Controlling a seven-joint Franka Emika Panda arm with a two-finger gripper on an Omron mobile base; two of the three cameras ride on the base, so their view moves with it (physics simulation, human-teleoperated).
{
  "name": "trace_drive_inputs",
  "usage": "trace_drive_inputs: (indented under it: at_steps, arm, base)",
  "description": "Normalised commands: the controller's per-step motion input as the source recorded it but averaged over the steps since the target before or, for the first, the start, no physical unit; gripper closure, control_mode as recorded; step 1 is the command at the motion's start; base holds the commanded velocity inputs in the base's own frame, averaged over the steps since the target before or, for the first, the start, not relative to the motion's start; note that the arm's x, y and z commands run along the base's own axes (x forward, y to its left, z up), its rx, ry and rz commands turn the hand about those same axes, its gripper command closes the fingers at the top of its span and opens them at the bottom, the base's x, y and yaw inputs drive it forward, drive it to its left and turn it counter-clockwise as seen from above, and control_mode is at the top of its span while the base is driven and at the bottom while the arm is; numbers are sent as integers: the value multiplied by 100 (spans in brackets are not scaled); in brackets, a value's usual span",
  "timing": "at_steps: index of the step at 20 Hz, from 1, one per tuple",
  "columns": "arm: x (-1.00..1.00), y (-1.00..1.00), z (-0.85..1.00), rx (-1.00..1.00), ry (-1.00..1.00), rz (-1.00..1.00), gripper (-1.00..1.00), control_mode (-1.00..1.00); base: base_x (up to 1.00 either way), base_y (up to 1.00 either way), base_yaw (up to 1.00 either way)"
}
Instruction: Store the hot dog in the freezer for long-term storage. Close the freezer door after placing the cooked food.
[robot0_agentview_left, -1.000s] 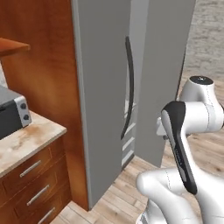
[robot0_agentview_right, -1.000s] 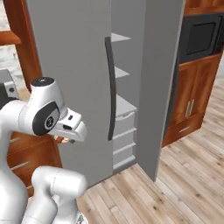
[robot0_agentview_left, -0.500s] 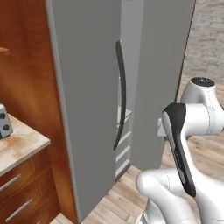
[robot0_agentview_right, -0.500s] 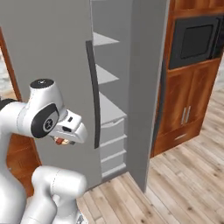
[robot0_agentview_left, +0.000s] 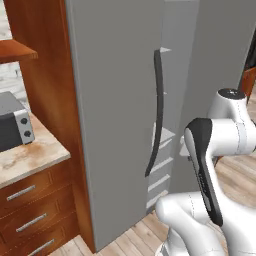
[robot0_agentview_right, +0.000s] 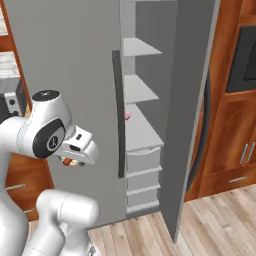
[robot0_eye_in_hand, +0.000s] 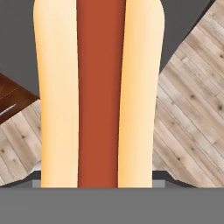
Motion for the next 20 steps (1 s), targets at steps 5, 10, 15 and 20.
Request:
trace_drive_inputs:
  at_steps: [5, 10, 15, 20]
  arm:
    - [0, 0, 0, 0, 0, 0, 100, 100]
    - [0, 0, 0, 0, 0, 0, 100, 100]
    - [0, 0, 0, 0, 0, 0, 100, 100]
    - [0, 0, 0, 0, 0, 0, 100, 100]
  base:
    - [40, -75, 52]
    - [21, -56, 46]
    - [20, -61, 30]
    - [3, -32, 6]
